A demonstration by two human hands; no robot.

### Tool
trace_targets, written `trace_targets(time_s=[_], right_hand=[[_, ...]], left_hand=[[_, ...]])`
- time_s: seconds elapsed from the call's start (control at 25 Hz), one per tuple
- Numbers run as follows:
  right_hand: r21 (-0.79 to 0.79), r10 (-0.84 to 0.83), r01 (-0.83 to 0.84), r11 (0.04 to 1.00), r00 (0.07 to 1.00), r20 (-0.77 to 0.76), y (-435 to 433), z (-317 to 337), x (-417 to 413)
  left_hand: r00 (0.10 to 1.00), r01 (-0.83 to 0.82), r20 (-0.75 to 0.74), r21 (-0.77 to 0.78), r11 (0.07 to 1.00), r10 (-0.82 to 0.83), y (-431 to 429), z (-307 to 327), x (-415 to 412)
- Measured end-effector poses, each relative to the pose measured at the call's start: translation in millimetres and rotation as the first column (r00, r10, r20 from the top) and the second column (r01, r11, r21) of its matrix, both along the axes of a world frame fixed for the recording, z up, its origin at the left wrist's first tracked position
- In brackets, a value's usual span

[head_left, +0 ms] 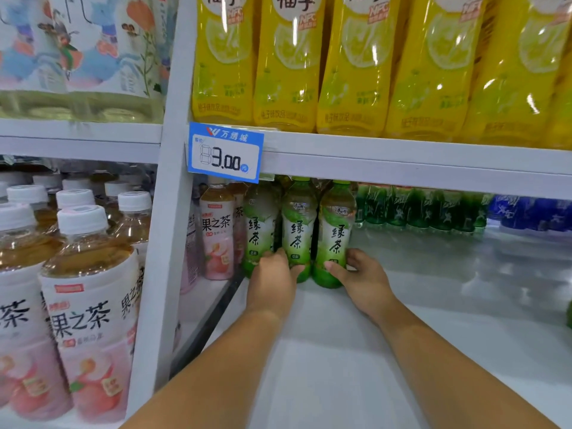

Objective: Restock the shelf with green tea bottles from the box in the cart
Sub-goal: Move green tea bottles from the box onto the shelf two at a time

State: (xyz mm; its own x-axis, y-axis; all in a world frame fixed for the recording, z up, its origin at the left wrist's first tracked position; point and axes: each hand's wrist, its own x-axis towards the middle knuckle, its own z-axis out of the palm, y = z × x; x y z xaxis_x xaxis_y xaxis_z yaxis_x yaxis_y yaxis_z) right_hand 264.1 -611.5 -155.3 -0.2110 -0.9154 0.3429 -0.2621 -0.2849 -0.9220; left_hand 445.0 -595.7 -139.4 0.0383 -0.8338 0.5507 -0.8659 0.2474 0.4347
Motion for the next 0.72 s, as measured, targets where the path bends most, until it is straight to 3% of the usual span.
trace_targets(time_s=[0.36, 0.72], right_hand=[[0.012, -0.05, 0.052, 0.999, 0.99, -0.133, 5.5, 0.5, 1.7], [0.17, -0.026, 0.058, 0.984, 0.982, -0.187, 13.4, 8.7, -1.9]], left_hand=[[0.985, 0.012, -0.172, 0.016, 1.0, -0.009, 0.4, -3.8, 2.3], [0.945, 0.05, -0.327, 0.085, 0.995, -0.02, 8.9, -1.4, 4.6]])
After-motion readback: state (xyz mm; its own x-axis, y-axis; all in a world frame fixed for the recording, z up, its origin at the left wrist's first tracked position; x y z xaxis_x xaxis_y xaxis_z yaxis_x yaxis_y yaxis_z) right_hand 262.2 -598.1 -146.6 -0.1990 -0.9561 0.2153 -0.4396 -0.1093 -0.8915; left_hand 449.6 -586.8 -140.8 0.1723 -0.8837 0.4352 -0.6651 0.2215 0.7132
